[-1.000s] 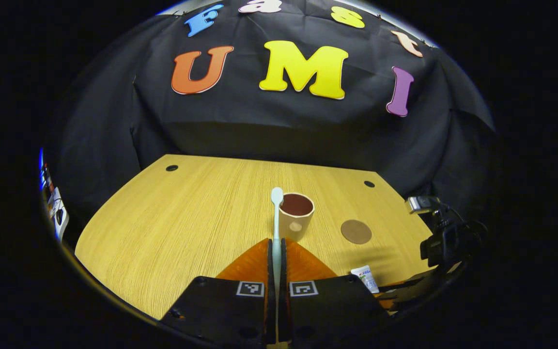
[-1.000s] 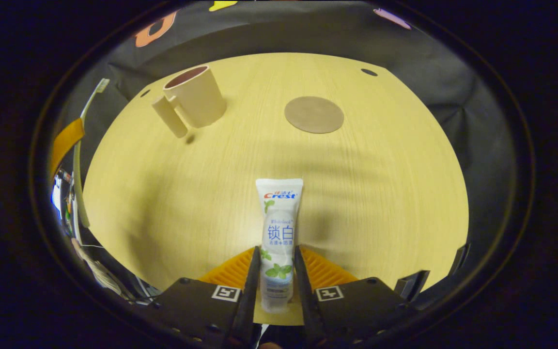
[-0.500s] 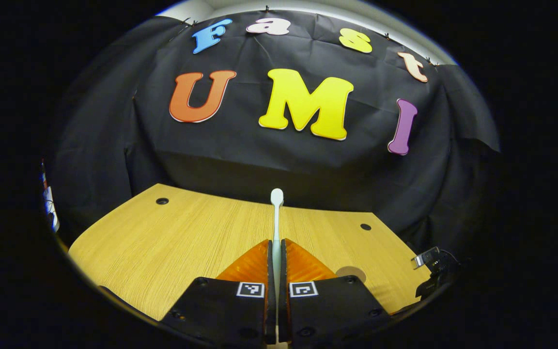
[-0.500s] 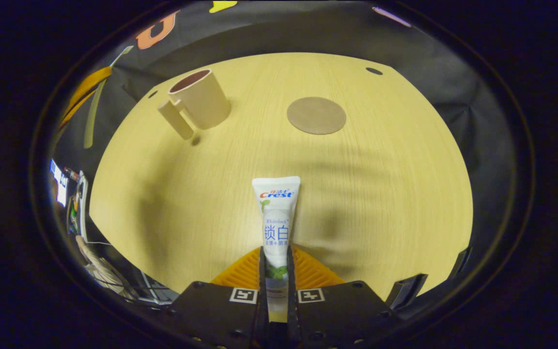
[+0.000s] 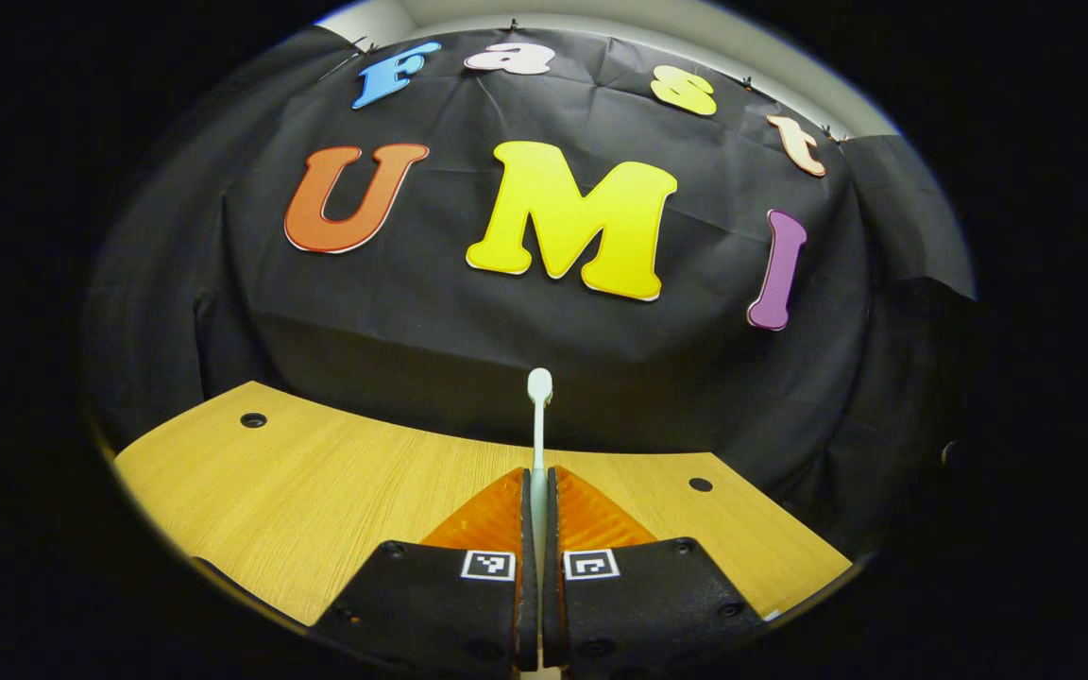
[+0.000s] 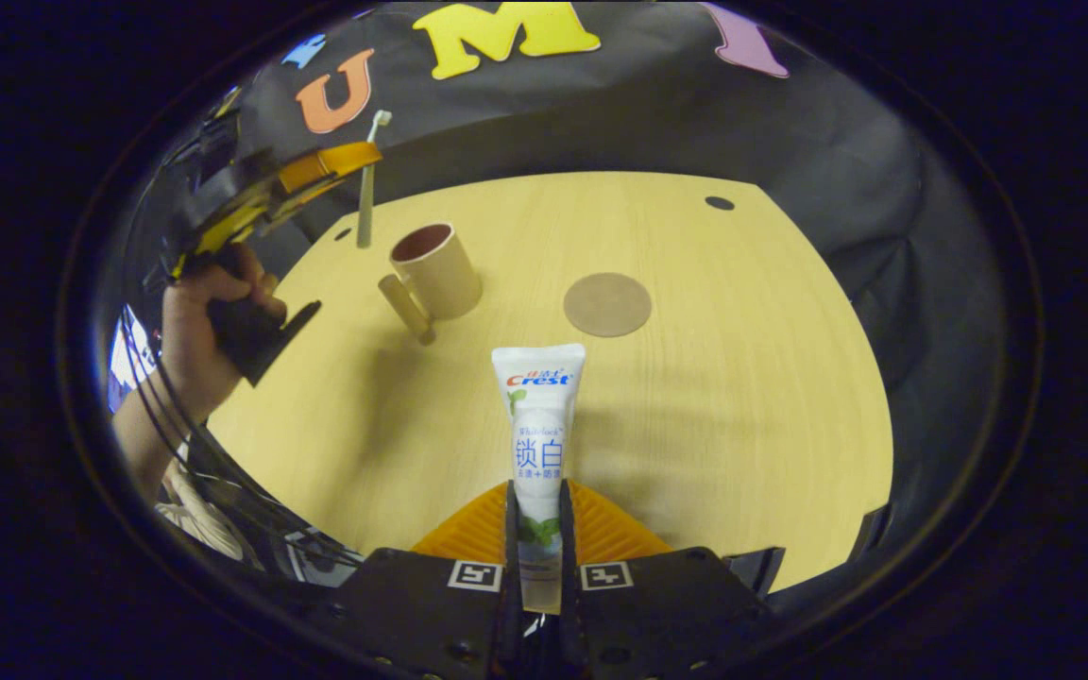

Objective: Put the toothbrush and toothpaste on the desktop into the cup, then pick up the cup and place it on the coaster on the desktop.

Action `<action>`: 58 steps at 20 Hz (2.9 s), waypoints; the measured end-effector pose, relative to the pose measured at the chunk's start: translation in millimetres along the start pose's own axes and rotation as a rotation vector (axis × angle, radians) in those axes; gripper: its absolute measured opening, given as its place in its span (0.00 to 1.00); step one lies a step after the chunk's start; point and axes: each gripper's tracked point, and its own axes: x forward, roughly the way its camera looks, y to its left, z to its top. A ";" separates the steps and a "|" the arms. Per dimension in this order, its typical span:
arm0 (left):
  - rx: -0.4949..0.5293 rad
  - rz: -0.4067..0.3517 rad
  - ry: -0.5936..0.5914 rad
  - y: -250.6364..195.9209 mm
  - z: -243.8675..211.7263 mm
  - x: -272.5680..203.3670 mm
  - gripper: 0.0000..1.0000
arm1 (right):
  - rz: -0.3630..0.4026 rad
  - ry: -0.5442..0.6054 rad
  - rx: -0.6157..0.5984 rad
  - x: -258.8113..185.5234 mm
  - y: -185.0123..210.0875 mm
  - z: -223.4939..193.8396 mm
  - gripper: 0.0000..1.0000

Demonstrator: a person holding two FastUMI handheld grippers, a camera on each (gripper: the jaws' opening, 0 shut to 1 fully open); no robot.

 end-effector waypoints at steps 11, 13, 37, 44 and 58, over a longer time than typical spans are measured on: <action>-0.050 0.023 0.056 7.2 -27.2 23.6 0.10 | 0.081 -0.049 -0.015 -12.8 9.2 14.2 0.15; -0.051 0.021 0.067 6.4 -32.4 22.1 0.12 | 0.083 -0.050 -0.013 -12.4 8.9 14.0 0.15; 0.041 0.266 0.128 94.3 -16.8 -128.3 0.98 | 0.238 -0.408 -0.190 43.9 121.2 194.3 0.15; 0.000 0.320 0.155 95.5 -6.6 -168.5 0.98 | 0.277 -0.645 -0.315 61.8 175.4 253.1 0.15; -0.031 0.350 0.262 84.8 -33.1 -169.8 0.98 | 0.236 -0.785 -0.370 106.6 172.3 266.5 0.15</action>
